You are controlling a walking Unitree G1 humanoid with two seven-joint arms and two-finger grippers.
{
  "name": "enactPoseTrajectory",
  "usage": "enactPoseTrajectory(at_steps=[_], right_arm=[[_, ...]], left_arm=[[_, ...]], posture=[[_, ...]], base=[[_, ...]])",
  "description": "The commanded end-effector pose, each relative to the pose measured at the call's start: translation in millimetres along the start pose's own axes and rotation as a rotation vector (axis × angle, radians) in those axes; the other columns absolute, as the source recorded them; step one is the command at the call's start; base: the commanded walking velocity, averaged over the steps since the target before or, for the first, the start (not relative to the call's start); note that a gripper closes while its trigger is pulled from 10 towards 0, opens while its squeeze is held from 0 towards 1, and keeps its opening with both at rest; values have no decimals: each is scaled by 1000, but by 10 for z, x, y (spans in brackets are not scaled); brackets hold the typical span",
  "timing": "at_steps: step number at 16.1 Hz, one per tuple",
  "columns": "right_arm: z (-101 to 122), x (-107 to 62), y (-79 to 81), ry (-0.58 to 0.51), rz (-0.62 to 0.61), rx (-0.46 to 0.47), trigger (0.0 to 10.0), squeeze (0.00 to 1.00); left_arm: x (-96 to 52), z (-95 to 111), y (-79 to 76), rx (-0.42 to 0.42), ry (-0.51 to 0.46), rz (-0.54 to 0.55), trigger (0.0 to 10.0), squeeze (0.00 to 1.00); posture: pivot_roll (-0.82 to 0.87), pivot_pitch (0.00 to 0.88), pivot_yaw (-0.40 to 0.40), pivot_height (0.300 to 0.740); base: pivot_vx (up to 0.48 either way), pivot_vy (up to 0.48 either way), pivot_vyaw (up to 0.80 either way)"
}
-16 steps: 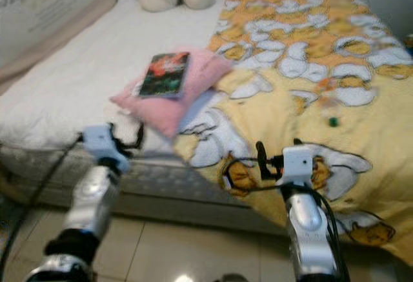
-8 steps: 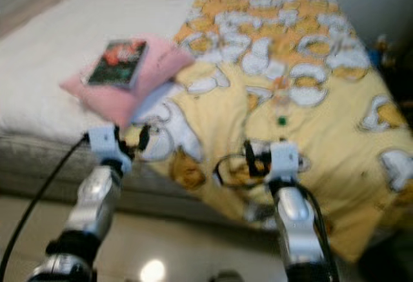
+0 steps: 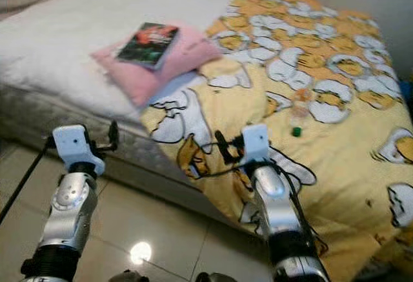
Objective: Clean up the room
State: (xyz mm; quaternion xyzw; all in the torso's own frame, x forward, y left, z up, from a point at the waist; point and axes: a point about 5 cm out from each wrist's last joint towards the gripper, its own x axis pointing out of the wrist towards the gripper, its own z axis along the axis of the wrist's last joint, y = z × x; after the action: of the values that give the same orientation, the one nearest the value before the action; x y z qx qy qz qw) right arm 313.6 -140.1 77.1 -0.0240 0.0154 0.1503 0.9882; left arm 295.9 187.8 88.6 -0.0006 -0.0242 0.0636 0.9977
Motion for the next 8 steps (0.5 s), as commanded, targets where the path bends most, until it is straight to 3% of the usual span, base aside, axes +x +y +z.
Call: enactPoseTrajectory(at_steps=[1,4,8], right_arm=[[-9,14,1,-2,0,6,10000,0],[38,41,8,-49,-38,-17,10000,0],[29,-4,-90,-65,-104,-15,10000,0]], left_arm=[[15,59,-67,29,-17,-26,10000,0],[88,115,-150,44,-25,-83,10000,0],[182,169,-258,44,-30,-144,10000,0]], posture=[[56,37,-89,740],[31,17,-60,740],[-12,0,-20,740]], base=[[0,-480,0],[0,-480,-140],[0,-480,-647]])
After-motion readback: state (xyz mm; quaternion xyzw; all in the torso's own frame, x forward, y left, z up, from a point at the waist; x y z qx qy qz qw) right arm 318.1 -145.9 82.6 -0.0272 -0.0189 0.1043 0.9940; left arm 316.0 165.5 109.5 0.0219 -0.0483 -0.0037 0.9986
